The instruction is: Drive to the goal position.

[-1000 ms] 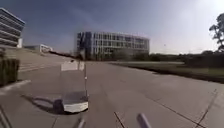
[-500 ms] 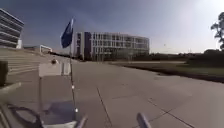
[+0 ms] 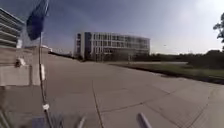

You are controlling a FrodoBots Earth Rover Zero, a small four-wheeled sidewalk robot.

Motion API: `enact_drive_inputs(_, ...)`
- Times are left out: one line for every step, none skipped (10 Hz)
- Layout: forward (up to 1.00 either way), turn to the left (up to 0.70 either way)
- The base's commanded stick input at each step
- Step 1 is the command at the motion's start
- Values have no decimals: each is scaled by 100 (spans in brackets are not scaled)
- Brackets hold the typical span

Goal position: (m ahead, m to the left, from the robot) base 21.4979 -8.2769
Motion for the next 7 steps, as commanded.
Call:
enact_drive_inputs(70, 0)
enact_drive_inputs(70, 0)
enact_drive_inputs(70, 0)
enact_drive_inputs(70, 0)
enact_drive_inputs(70, 2)
enact_drive_inputs(70, 31)
enact_drive_inputs(70, 35)
